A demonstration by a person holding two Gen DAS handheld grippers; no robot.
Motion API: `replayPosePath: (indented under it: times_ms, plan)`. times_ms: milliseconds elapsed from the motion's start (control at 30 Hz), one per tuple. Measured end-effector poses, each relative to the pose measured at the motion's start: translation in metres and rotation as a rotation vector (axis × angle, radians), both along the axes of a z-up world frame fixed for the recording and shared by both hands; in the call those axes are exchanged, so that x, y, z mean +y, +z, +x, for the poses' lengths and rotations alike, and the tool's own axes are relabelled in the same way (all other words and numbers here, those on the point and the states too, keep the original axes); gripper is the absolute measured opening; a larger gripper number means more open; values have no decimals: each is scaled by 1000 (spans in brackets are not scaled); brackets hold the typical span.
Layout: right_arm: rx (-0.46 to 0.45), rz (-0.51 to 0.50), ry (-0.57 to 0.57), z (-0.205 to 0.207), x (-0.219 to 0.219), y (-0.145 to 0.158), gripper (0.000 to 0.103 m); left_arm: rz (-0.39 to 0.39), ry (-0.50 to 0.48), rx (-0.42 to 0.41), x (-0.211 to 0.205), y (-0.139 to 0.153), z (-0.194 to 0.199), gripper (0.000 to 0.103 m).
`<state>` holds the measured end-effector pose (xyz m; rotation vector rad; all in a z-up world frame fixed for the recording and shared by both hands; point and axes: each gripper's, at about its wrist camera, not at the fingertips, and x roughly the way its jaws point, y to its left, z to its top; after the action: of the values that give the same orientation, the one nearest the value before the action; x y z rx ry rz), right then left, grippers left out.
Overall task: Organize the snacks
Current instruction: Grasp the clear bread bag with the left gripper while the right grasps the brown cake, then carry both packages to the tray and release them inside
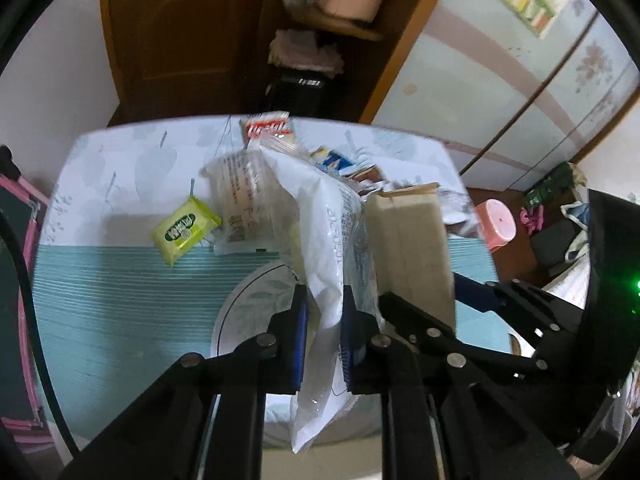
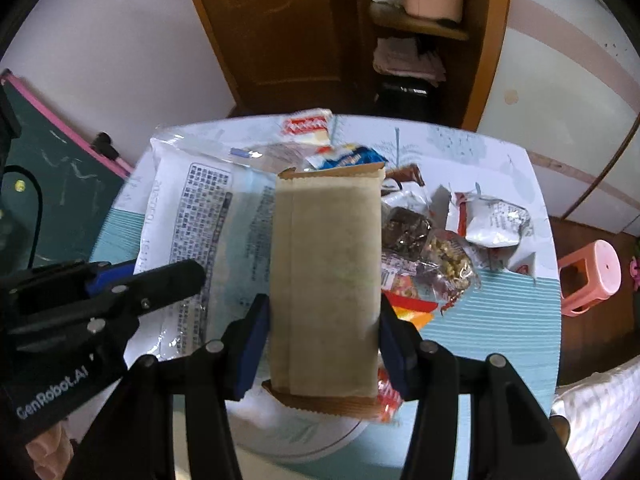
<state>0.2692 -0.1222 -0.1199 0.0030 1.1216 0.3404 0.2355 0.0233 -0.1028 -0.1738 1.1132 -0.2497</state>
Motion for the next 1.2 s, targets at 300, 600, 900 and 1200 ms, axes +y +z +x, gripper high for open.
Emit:
replayPosePath:
  times_ms: [300,600,900,1200]
  plan:
    - [-135,135,-9,-70,-31,84,52,66,-52,-204,4,109,-91,11]
    - [-281,178,-57,-172,-66,143,52,80,-72,-346,6,168,-193,12]
    - [-376,153,-143,-245,-75,141,52,95,-35,-366,0,138,-257,12]
    - [-287,93,-131,-269,-59,95,52,185,-69,-237,-22,65,-270,12]
